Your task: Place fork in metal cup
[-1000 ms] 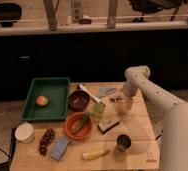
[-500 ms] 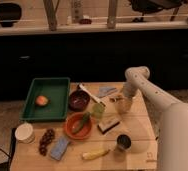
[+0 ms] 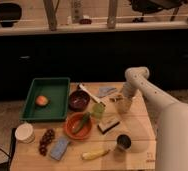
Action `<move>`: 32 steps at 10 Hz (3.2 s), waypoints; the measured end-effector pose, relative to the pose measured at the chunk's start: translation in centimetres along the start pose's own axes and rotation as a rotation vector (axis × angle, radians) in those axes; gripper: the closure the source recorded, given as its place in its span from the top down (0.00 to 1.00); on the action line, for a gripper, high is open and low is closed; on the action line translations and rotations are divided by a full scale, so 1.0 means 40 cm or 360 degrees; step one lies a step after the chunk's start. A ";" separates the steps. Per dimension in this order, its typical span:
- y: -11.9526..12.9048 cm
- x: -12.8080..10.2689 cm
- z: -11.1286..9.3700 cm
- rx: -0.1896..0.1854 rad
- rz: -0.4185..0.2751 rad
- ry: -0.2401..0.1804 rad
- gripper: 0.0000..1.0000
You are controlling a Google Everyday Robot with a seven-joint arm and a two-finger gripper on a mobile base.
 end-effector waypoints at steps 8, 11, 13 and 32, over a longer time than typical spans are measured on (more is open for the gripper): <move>0.000 0.013 0.008 -0.0018 0.0048 -0.0003 0.80; 0.000 0.015 0.011 -0.0025 0.0072 -0.0002 0.79; 0.002 0.017 0.011 -0.0026 0.0077 -0.0002 0.74; 0.034 0.014 -0.089 0.0015 -0.0011 0.0054 0.48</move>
